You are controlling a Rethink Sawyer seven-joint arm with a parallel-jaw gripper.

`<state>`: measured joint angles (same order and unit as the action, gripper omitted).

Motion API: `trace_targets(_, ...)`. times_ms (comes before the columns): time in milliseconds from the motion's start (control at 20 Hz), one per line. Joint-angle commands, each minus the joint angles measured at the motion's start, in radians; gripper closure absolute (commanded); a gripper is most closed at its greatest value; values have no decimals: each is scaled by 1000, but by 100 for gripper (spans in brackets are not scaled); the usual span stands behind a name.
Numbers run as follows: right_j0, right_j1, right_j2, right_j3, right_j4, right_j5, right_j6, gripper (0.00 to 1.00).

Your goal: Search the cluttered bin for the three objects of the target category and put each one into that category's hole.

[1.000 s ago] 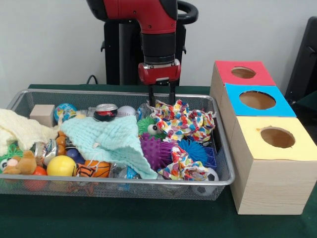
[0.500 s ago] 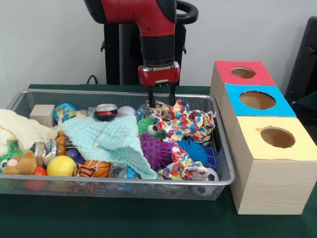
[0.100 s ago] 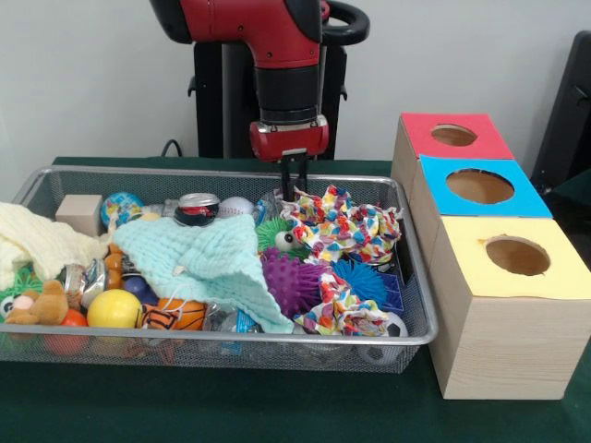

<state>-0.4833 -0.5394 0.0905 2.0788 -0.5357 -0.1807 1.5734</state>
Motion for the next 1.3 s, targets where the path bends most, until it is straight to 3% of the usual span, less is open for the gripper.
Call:
trace_targets(50, -54, 39, 114, -82, -18, 98, 91, 100)
trace_targets(550, -46, -149, 184, -21, 85, 282, 97, 100)
trace_targets(700, -64, -202, 236, -10, 95, 275, 111, 100)
trace_targets(1300, -139, -268, 333, -58, 139, 484, 1, 100)
